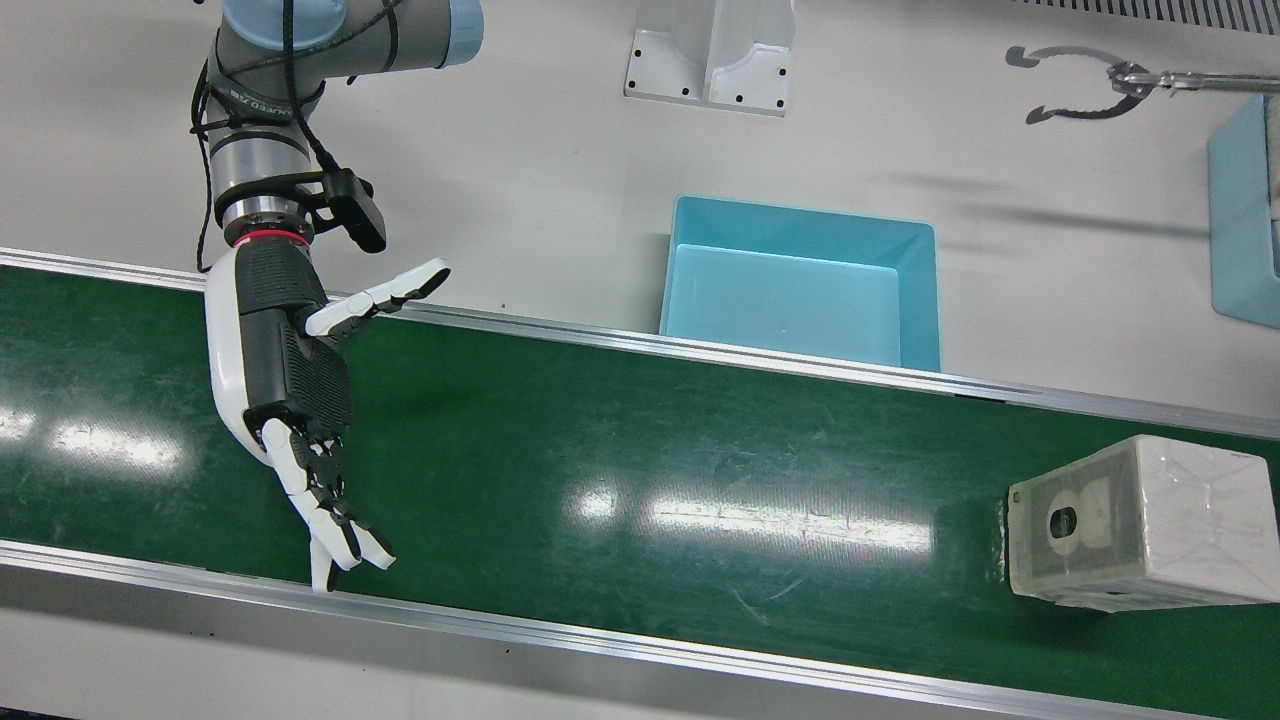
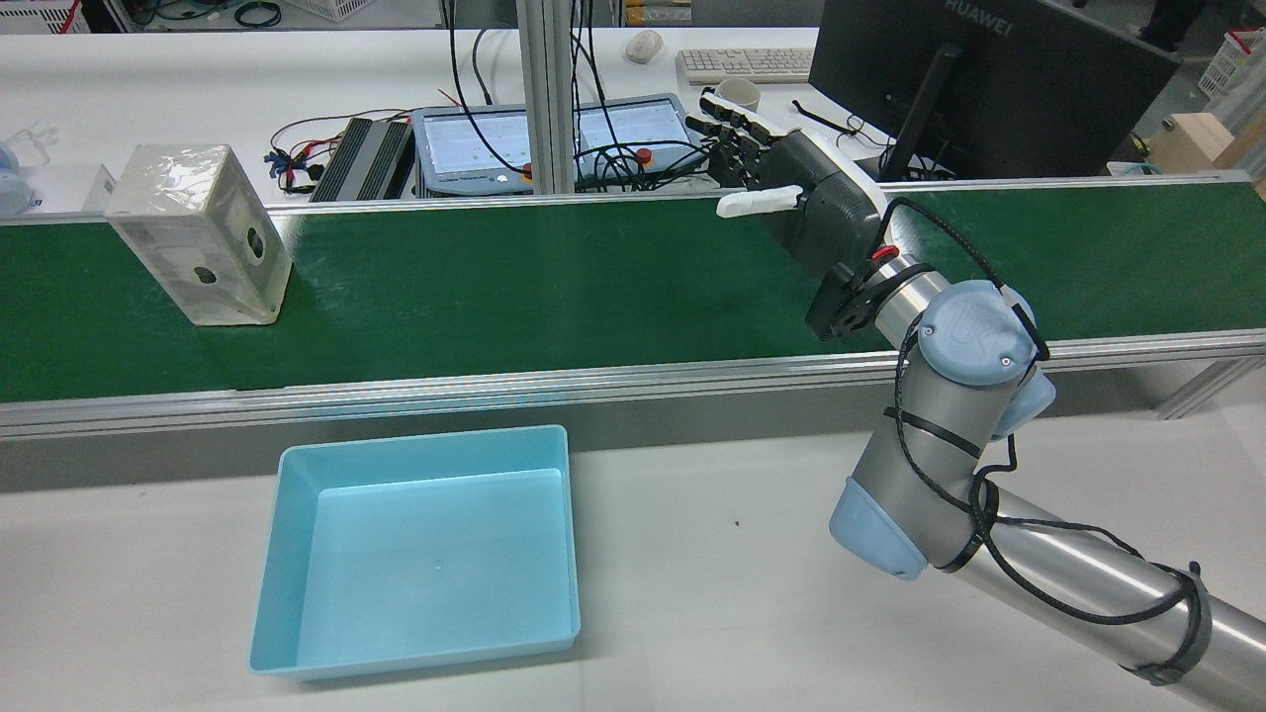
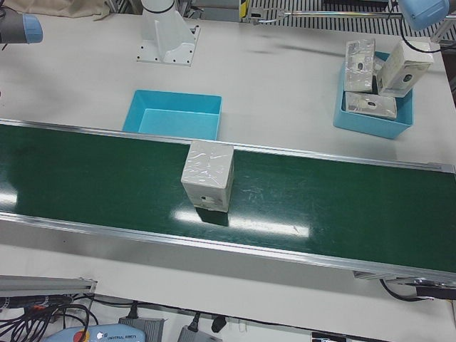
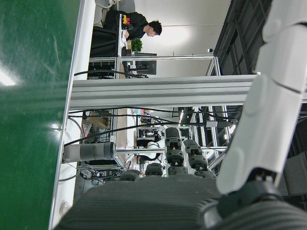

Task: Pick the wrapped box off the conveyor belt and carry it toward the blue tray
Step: 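Hold the right hand open beside the belt as the wrapped box approaches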

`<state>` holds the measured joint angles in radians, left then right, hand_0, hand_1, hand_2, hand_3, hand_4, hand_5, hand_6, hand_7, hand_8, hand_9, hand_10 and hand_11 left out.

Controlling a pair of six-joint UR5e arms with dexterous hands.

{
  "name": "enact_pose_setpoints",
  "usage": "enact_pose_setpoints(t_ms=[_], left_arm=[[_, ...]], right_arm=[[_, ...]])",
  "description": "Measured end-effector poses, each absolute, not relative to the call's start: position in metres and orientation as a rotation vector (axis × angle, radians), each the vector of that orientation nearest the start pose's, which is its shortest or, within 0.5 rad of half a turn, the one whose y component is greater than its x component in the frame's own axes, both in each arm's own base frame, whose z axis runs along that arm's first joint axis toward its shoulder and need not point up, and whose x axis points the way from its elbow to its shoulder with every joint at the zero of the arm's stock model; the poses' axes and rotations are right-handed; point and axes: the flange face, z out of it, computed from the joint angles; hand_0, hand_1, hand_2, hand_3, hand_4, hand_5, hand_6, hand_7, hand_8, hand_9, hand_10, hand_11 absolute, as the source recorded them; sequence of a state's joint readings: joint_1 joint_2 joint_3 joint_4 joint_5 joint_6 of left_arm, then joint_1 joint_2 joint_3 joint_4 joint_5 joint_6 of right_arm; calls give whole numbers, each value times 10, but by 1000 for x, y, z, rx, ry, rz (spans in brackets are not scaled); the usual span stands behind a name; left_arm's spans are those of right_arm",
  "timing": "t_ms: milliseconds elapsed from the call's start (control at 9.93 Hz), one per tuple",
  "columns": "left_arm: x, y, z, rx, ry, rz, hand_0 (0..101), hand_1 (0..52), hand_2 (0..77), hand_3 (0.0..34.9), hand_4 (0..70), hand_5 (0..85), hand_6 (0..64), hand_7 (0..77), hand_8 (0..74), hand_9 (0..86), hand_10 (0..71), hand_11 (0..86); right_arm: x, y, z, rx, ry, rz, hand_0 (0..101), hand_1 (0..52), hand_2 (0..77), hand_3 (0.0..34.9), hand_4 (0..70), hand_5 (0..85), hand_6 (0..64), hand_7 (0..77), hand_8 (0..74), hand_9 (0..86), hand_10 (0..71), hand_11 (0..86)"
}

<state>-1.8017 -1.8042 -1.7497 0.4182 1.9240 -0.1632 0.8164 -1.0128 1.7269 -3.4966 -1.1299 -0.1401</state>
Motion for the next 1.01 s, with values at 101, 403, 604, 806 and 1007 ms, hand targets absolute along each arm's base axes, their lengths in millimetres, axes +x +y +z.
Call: enact_pose_setpoints(t_ms=[101,403,604,806,1007], left_arm=[[-222,-513,519,-321,2214,-2249,0,0,11,0,0,11,5,5,5,5,5,5],[-222,-513,519,-321,2214,-2249,0,0,5,0,0,11,5,5,5,5,0,5],[-222,-513,519,-321,2214,-2249,0,0,5,0,0,11,5,5,5,5,5,5],[-222,-513,519,-321,2214,-2249,0,0,5,0,0,11,5,5,5,5,5,5],[-222,-513,519,-321,2214,-2249,0,0,5,0,0,11,5,5,5,5,5,5]], right_arm=[[-311,-587,328,406,2651,-1913,433,82,38,0,76,93,49,142,16,11,0,11],[-314,-586,328,409,2652,-1911,432,82,38,0,76,87,49,142,27,11,0,11],[-316,-586,328,416,2651,-1903,432,82,38,0,76,87,49,142,27,11,0,11],[-317,-585,327,413,2644,-1899,437,82,27,0,87,87,55,147,27,16,0,11],[-318,-584,328,410,2640,-1898,439,82,33,0,82,87,55,147,27,16,0,11]])
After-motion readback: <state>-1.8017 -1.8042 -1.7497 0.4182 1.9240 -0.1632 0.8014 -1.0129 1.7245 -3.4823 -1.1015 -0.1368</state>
